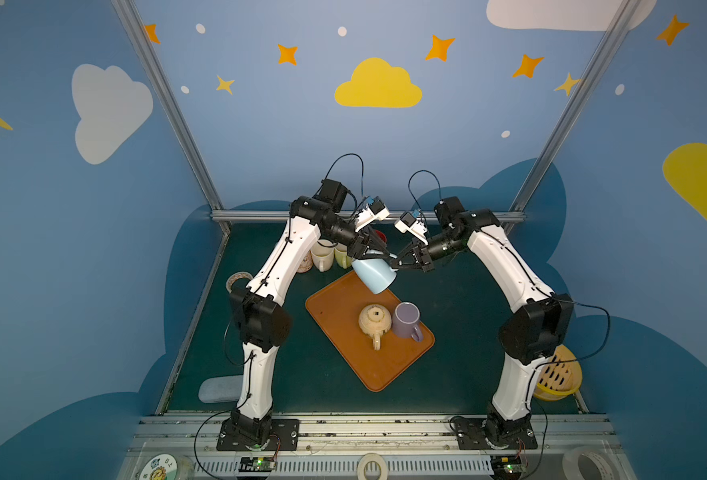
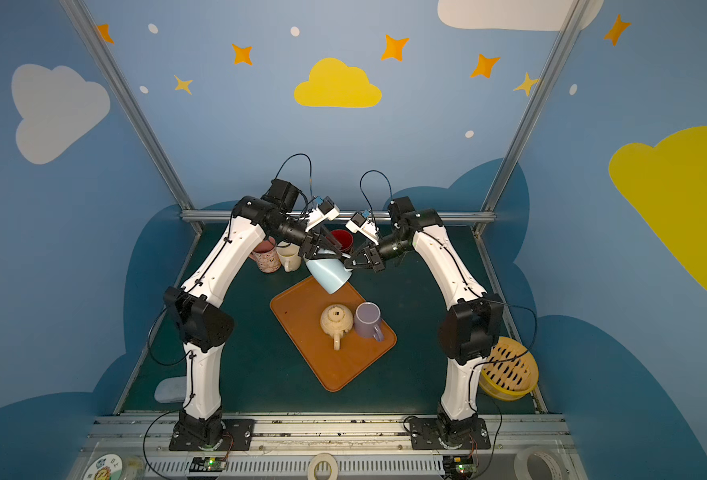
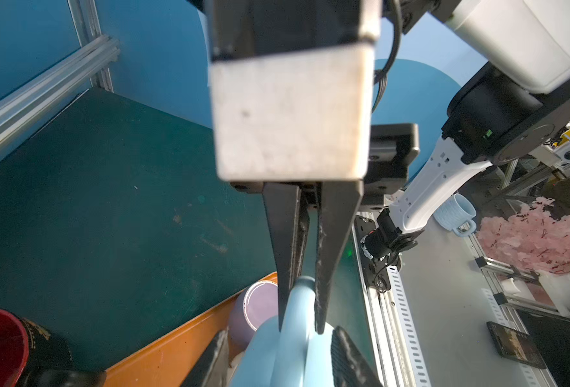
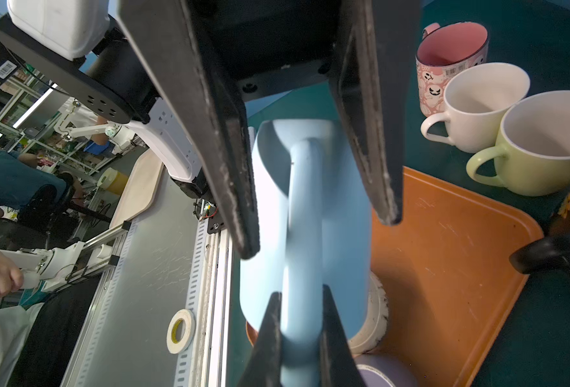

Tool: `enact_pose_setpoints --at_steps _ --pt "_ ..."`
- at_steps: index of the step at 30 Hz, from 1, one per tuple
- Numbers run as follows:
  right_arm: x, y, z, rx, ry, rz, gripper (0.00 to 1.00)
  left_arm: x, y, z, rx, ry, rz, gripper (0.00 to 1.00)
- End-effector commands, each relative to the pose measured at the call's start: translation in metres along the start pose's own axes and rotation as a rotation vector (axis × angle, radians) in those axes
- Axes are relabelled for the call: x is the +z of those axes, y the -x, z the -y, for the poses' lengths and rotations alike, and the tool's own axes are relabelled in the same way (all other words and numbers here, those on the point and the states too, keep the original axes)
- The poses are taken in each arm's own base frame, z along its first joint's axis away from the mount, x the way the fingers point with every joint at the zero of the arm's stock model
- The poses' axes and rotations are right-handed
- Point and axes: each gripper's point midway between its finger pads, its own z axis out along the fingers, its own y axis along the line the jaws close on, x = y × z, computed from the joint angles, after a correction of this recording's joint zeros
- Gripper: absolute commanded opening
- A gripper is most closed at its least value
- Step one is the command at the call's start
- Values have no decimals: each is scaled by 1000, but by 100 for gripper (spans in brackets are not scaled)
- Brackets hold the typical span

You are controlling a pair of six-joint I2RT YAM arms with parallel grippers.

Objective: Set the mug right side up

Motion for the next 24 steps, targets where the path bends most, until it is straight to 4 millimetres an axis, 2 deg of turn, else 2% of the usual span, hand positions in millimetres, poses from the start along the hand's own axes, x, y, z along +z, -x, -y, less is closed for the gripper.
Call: enact_pose_setpoints --at_steps 1,11,24 --pt "-13 24 -14 -76 45 81 0 3 -16 14 -40 -12 -62 48" --pt "-10 25 -21 -82 69 79 0 8 -24 21 -26 8 -104 45" --pt "7 20 -22 -91 75 55 0 19 -29 19 -39 -5 -122 32"
